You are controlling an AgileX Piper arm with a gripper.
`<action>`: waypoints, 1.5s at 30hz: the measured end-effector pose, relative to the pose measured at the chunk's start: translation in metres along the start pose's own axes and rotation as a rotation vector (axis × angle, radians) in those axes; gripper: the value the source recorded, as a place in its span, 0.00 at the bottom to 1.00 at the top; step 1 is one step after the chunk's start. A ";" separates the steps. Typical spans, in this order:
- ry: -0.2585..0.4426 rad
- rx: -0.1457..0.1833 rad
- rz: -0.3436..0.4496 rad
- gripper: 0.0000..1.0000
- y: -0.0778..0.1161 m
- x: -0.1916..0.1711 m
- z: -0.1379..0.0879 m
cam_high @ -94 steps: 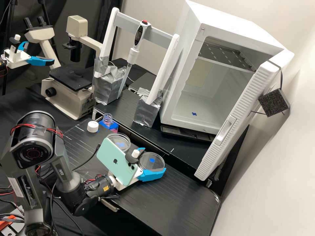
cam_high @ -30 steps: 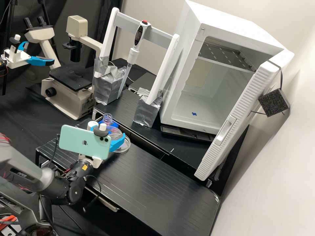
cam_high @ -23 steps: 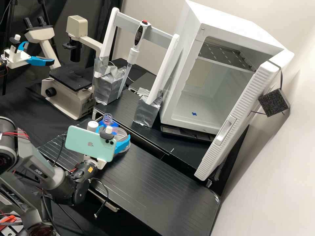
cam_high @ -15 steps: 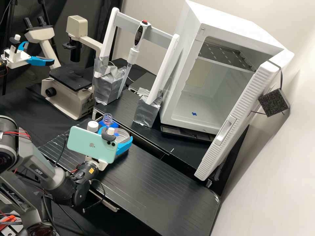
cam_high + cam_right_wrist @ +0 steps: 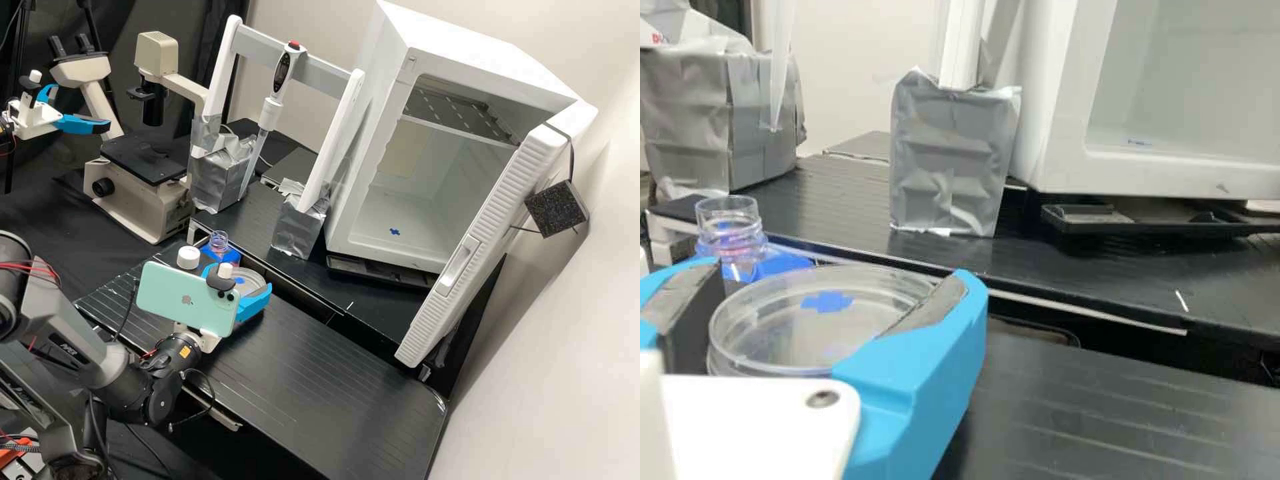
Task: Close the lid
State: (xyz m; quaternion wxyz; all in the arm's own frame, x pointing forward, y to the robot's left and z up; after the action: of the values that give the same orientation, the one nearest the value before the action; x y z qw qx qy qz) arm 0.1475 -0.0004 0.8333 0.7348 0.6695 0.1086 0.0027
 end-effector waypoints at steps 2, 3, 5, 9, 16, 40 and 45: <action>0.001 -0.001 -0.002 0.00 0.000 0.000 0.000; 0.001 -0.001 -0.002 0.00 0.000 0.000 0.000; 0.001 0.003 -0.005 1.00 -0.001 0.000 0.000; 0.002 0.009 -0.012 1.00 -0.001 0.001 0.001; -0.004 0.000 -0.017 1.00 -0.002 0.000 0.001; 0.227 0.075 0.336 1.00 -0.001 0.005 -0.079; 0.080 0.108 0.345 1.00 -0.005 0.016 -0.062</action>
State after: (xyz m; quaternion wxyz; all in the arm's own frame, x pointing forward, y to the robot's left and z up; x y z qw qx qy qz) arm 0.1527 0.0622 0.8205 0.6814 0.7161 0.0213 0.1494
